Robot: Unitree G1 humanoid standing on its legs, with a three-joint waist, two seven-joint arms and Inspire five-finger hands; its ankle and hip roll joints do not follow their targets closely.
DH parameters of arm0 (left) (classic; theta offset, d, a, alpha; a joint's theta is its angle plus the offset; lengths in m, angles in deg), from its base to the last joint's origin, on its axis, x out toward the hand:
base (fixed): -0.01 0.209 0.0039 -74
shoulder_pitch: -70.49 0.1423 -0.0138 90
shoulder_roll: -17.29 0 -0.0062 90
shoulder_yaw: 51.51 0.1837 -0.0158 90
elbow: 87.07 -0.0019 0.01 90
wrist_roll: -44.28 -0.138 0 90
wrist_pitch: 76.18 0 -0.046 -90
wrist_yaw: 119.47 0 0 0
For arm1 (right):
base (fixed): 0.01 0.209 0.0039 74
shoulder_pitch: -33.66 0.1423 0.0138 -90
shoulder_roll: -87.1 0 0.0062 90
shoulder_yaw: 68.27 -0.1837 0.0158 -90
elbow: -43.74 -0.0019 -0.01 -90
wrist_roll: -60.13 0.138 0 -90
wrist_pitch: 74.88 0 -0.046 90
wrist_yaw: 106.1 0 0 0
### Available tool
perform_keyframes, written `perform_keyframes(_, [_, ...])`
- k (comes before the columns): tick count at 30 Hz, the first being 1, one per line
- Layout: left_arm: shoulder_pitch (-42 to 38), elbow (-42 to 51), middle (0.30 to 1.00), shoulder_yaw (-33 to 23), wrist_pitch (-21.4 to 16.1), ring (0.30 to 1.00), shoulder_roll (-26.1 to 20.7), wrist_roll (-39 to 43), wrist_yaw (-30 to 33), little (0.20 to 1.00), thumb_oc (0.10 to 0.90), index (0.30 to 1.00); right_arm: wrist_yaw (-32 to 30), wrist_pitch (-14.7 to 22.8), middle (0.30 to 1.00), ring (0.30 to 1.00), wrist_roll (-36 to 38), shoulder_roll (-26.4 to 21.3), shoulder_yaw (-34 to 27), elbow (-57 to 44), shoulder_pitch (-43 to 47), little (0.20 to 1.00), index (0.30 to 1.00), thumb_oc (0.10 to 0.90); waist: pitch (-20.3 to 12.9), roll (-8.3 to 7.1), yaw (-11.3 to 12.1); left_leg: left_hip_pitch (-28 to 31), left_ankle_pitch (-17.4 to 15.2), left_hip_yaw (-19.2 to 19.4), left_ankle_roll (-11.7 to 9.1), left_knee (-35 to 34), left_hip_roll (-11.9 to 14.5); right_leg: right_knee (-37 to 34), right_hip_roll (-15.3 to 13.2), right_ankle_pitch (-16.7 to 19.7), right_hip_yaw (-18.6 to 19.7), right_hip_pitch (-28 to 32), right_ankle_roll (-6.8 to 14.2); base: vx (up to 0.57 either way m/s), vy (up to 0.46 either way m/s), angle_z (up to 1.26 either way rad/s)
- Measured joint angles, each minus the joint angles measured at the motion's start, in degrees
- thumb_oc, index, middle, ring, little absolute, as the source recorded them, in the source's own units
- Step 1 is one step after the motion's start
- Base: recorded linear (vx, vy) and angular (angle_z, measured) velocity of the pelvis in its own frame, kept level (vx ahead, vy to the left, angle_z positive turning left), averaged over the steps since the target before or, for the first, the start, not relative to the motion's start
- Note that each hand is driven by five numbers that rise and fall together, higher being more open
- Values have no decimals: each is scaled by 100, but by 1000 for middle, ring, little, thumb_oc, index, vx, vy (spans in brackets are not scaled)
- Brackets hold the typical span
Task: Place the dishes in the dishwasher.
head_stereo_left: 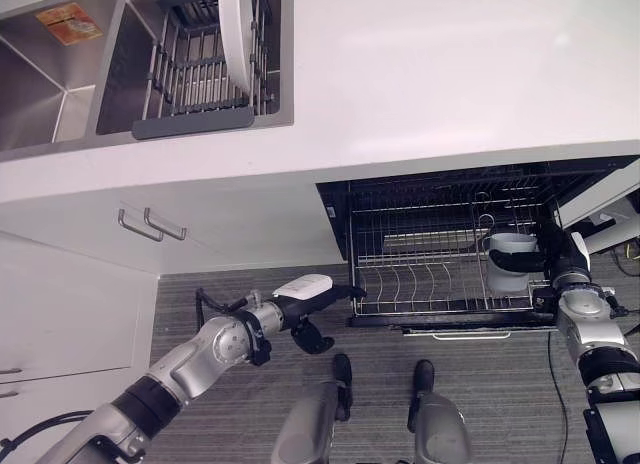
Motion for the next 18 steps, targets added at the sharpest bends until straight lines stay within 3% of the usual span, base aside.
perform_keyframes(9, [15, 0, 900, 12, -5, 900, -2, -45, 125, 900, 800, 900, -835, 346, 900, 900, -883, 0, 1, -232, 68, 900, 900, 800, 8, 34, -7, 19, 4, 14, 7, -22, -21, -10, -25, 3, 8, 0, 1, 3, 15, 0])
perform_keyframes(14, [55, 0, 900, 13, -35, 900, 6, -51, 129, 900, 800, 900, -975, 372, 900, 900, -834, 11, 2, -231, 92, 900, 900, 800, 6, 66, -10, 24, 6, 33, 12, -24, -27, -7, -32, 6, 32, -9, 6, 2, 13, 0])
perform_keyframes(18, [67, 0, 900, 14, -37, 900, 19, -53, 239, 900, 800, 900, -1146, 433, 900, 900, -166, 175, -158, -240, 89, 900, 900, 800, 25, 138, -21, 50, 6, 86, 14, -33, -27, -5, -37, 19, 76, -11, 5, 21, 27, -6])
